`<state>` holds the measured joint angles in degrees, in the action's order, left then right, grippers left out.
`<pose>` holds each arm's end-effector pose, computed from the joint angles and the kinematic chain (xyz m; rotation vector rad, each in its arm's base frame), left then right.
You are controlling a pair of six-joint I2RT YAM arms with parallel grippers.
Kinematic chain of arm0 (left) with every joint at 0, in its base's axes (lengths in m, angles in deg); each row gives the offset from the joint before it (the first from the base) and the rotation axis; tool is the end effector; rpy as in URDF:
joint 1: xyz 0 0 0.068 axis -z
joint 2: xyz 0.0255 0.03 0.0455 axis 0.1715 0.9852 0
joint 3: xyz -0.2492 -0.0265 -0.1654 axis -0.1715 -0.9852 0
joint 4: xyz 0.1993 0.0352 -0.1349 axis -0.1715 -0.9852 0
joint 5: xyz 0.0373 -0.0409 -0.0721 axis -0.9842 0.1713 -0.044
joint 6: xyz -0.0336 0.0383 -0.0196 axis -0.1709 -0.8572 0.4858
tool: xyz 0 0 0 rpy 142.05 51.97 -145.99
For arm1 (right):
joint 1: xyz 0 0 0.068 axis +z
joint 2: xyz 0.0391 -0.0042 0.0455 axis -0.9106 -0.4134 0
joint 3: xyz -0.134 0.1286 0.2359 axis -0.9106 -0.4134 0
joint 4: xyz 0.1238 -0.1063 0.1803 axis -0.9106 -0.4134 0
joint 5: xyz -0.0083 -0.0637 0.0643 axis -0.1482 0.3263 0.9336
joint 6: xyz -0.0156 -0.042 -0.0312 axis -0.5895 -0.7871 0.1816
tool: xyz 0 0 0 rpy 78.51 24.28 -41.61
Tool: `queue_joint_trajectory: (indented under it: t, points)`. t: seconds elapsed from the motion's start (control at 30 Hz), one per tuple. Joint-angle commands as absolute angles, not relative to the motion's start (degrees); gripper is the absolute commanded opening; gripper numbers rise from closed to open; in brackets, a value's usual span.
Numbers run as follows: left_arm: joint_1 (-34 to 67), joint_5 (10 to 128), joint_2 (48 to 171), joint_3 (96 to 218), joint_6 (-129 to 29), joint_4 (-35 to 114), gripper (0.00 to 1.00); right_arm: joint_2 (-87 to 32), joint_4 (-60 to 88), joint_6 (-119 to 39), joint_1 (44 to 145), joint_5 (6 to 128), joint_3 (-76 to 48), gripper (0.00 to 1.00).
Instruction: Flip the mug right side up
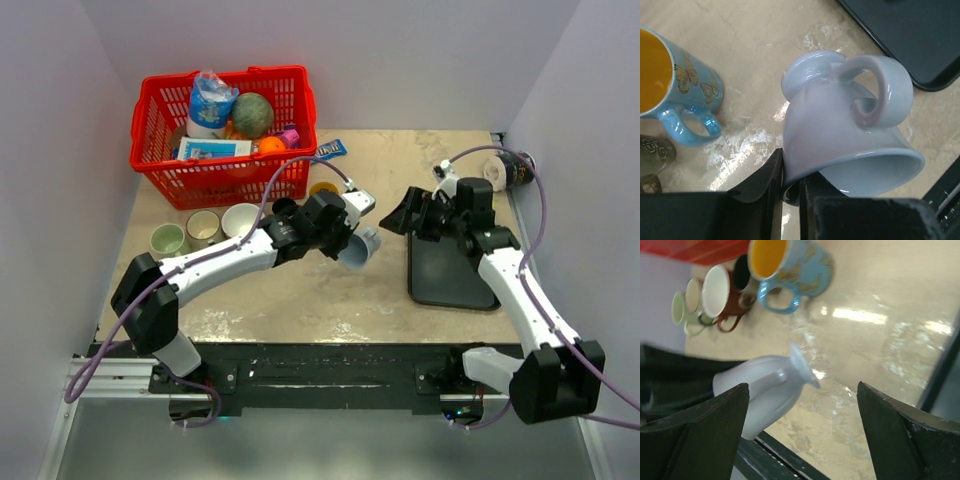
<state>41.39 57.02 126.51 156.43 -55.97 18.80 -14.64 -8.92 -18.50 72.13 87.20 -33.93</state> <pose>0.2202 -0.2705 0.3145 0.8551 2.1196 -0.4524 0.2279 0.0431 0.3304 0.1534 2.2550 0.8665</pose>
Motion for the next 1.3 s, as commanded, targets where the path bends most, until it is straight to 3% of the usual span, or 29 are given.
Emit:
queue_joint_trajectory:
  t: [0.0,0.1,0.7,0.93,1.27]
  points:
    - [39.61,63.27,126.57,165.55,-53.17,14.65,0.00,-6.56,8.91,-28.32,76.48,95.67,-39.79,0.92]
    - [38.29,65.47,129.29,169.33,-52.02,10.18,0.00,-4.72,12.17,-29.04,77.80,97.18,-42.61,0.92]
    - [38.20,61.08,147.39,187.70,-46.05,-9.95,0.00,-5.77,8.84,-21.49,82.02,69.43,-46.83,0.88]
    - [38.20,57.83,151.44,191.23,-44.99,-12.95,0.00,-5.76,7.96,-17.79,82.11,66.94,-49.91,0.88]
    - [38.03,56.51,155.40,194.04,-45.26,-15.50,0.17,-8.66,3.56,-19.81,82.02,66.41,-48.68,0.91]
